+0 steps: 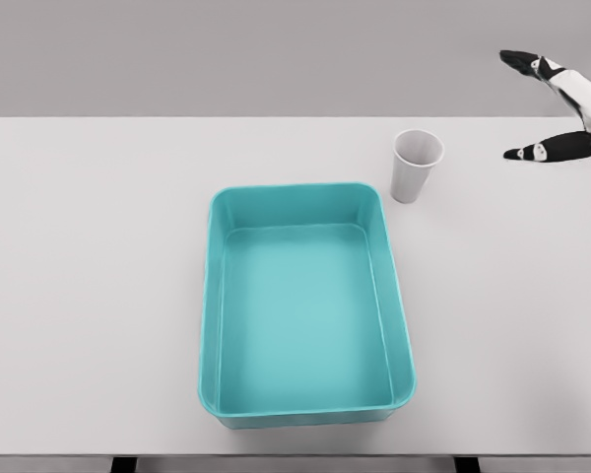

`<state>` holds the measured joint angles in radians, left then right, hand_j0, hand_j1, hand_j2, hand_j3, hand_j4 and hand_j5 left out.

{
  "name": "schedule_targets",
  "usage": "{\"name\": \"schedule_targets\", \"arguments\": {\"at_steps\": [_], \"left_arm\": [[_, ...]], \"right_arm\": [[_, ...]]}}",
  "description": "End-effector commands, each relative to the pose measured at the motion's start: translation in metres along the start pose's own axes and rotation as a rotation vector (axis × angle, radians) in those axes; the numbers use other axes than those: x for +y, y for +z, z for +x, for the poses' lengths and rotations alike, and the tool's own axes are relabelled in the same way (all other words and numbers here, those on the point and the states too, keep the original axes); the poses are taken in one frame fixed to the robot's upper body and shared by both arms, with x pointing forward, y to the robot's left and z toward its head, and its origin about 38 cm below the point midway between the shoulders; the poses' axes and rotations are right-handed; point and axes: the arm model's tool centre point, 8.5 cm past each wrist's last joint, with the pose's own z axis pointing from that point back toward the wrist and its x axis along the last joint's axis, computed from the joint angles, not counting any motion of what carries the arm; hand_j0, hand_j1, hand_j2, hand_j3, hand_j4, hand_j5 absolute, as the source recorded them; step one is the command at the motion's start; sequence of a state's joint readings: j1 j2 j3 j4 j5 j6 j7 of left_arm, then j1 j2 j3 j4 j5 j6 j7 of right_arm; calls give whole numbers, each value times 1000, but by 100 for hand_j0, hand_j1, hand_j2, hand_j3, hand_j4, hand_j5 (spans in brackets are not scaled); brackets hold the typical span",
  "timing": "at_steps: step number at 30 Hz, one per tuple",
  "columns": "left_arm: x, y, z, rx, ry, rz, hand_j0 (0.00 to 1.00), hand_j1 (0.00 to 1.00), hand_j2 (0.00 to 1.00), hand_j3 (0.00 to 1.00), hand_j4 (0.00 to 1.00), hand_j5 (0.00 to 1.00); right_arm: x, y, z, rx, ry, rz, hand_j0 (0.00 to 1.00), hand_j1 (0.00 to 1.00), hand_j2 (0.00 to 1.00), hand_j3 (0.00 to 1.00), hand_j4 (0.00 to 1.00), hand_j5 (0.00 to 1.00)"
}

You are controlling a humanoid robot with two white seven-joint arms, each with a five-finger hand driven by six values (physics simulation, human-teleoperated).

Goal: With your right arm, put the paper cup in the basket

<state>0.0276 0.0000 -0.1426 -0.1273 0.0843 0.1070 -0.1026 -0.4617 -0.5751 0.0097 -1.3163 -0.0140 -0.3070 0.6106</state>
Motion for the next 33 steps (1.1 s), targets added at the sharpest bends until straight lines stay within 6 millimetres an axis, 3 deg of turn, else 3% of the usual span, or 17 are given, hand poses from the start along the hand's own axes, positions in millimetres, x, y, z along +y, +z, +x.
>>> {"name": "schedule_targets", "arguments": {"at_steps": [1, 6, 9, 12, 16, 22, 25, 27, 33], "left_arm": [[0, 0, 0, -1, 0, 0, 100, 100, 100, 100, 100, 100], [0, 0, 1, -1, 0, 0, 100, 100, 100, 100, 100, 100], [0, 0, 0, 0, 0, 0, 100, 100, 100, 100, 100, 100], [0, 0, 0, 0, 0, 0, 100, 100, 100, 100, 100, 100], [0, 0, 0, 0, 0, 0, 100, 100, 100, 100, 100, 100], [0, 0, 0, -1, 0, 0, 100, 100, 100, 100, 100, 100], [0, 0, 0, 0, 0, 0, 100, 100, 100, 100, 100, 100], [0, 0, 0, 0, 0, 0, 100, 100, 100, 100, 100, 100], [0, 0, 0, 0, 0, 0, 100, 100, 100, 100, 100, 100]], "right_arm": [[34, -7, -34, 103, -178, 37, 100, 100, 100, 100, 100, 100], [40, -3, -73, 213, -261, 27, 100, 100, 100, 100, 100, 100], [38, -9, -71, 207, -262, 28, 100, 100, 100, 100, 100, 100], [52, -25, -68, 184, -306, 40, 100, 100, 100, 100, 100, 100], [56, -34, -65, 148, -391, 13, 100, 100, 100, 100, 100, 100], [61, -29, -80, 170, -490, -17, 100, 100, 100, 100, 100, 100], [69, -30, -91, 198, -534, -28, 100, 100, 100, 100, 100, 100], [85, -35, -95, 210, -572, -17, 100, 100, 100, 100, 100, 100], [102, -48, -89, 193, -604, -1, 100, 100, 100, 100, 100, 100]]}}
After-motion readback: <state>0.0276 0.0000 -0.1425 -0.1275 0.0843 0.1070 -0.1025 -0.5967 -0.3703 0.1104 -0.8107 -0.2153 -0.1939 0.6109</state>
